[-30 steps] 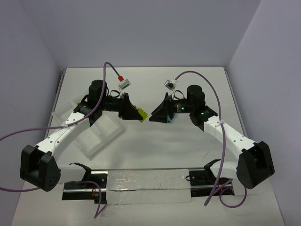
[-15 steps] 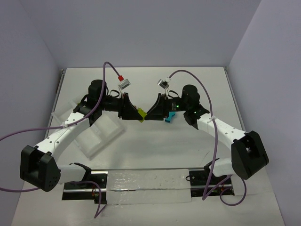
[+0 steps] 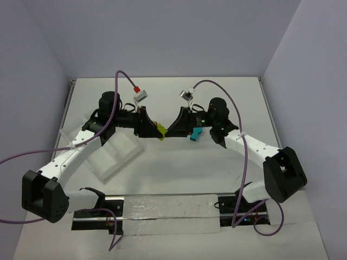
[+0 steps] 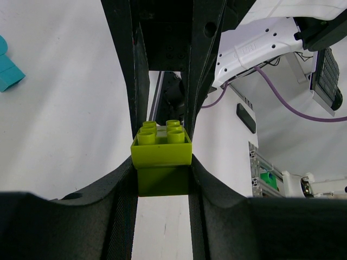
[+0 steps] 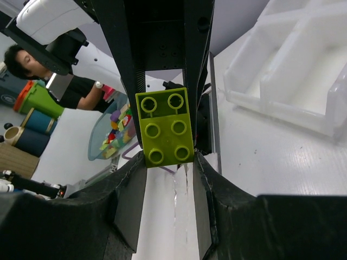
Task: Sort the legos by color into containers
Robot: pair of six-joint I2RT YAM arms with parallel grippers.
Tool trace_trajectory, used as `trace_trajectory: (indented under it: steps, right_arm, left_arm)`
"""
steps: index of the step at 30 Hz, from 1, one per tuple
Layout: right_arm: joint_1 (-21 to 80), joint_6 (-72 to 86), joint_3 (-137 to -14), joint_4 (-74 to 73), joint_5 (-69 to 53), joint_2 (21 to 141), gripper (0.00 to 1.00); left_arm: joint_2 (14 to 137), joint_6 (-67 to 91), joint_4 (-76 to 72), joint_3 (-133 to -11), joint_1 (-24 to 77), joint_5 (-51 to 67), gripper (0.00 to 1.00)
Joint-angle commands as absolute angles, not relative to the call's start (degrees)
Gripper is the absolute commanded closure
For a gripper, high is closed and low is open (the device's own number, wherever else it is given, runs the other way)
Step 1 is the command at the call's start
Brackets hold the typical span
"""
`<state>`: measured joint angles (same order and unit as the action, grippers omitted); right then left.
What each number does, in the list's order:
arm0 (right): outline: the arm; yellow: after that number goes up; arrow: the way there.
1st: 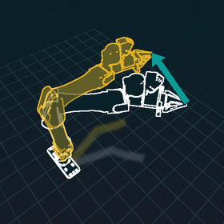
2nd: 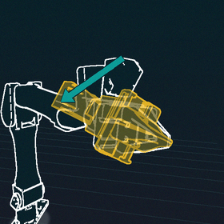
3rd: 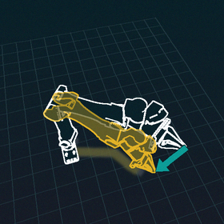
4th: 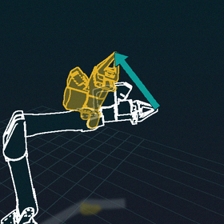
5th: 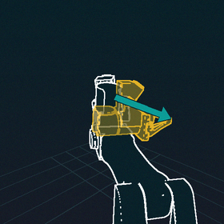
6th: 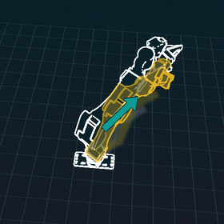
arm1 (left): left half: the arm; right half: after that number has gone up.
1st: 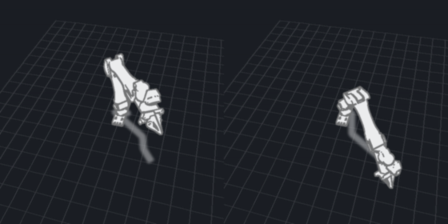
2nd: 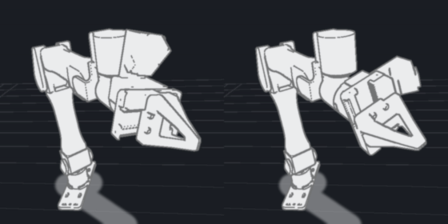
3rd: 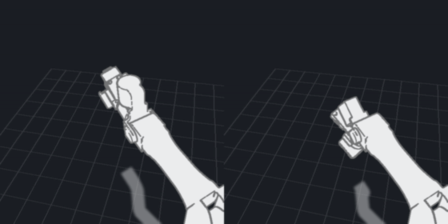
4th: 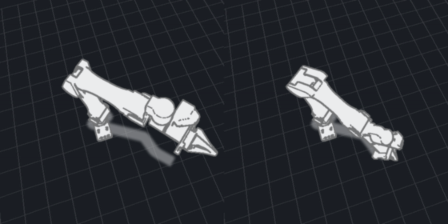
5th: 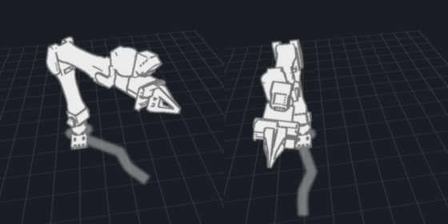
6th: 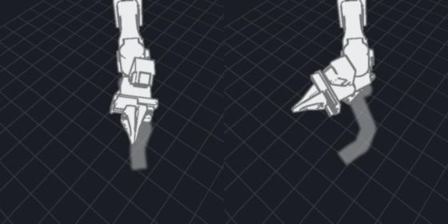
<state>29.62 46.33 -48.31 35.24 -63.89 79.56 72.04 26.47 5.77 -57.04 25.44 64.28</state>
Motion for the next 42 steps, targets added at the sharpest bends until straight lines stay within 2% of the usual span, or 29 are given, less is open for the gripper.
trace_trajectory:
  steps: [1,3,6,12,14,16,18,20,21,23,24,25,32,42]
  right_arm:
    - [31.68,48.74,-51.20,41.58,-63.63,79.81,0.80]
    - [31.67,49.08,-51.30,41.86,-63.53,80.18,0.74]
    - [31.82,49.86,-51.86,42.73,-63.29,80.89,0.59]
    - [32.25,50.27,-52.64,42.89,-63.02,81.83,0.56]
    - [32.34,50.27,-52.82,42.89,-62.95,82.08,0.47]
    - [32.42,50.19,-52.83,42.89,-62.61,82.09,0.46]
    - [32.51,50.19,-52.83,42.89,-62.57,82.09,0.50]
    - [32.53,50.19,-52.82,42.89,-62.49,82.09,0.59]
    - [32.57,50.14,-52.77,42.89,-62.49,81.99,0.70]
    - [32.62,50.10,-52.67,42.91,-62.43,81.71,0.82]
    - [32.67,50.10,-52.47,42.96,-62.23,81.37,0.94]
    - [32.69,50.13,-52.27,42.98,-61.88,81.04,1.00]
    - [31.23,50.81,-49.25,41.43,-56.15,77.99,1.00]
    - [28.78,46.32,-45.58,31.52,-44.56,73.10,1.00]
  left_arm:
    - [70.97,24.61,2.38,-56.51,26.10,64.86,1.00]
    - [71.03,24.49,2.49,-56.53,26.10,64.85,1.00]
    - [71.19,24.34,2.73,-56.69,26.10,64.70,1.00]
    - [70.93,24.35,2.81,-56.60,26.10,64.78,1.00]
    - [70.77,24.35,2.81,-56.51,26.10,64.85,1.00]
    - [70.68,24.35,2.81,-56.43,26.10,64.70,1.00]
    - [70.75,24.42,2.72,-56.26,26.10,64.70,1.00]
    - [70.66,24.43,2.80,-56.25,26.10,64.69,1.00]
    - [70.71,24.33,2.91,-56.15,26.10,64.54,1.00]
    - [70.77,24.12,3.09,-56.07,26.10,64.36,1.00]
    - [70.82,23.97,3.38,-56.07,26.10,64.16,1.00]
    - [70.81,23.82,3.63,-56.07,26.10,63.96,1.00]
    - [70.49,21.64,7.52,-56.51,26.10,61.55,1.00]
    - [69.53,21.96,7.09,-55.33,26.10,60.47,1.00]
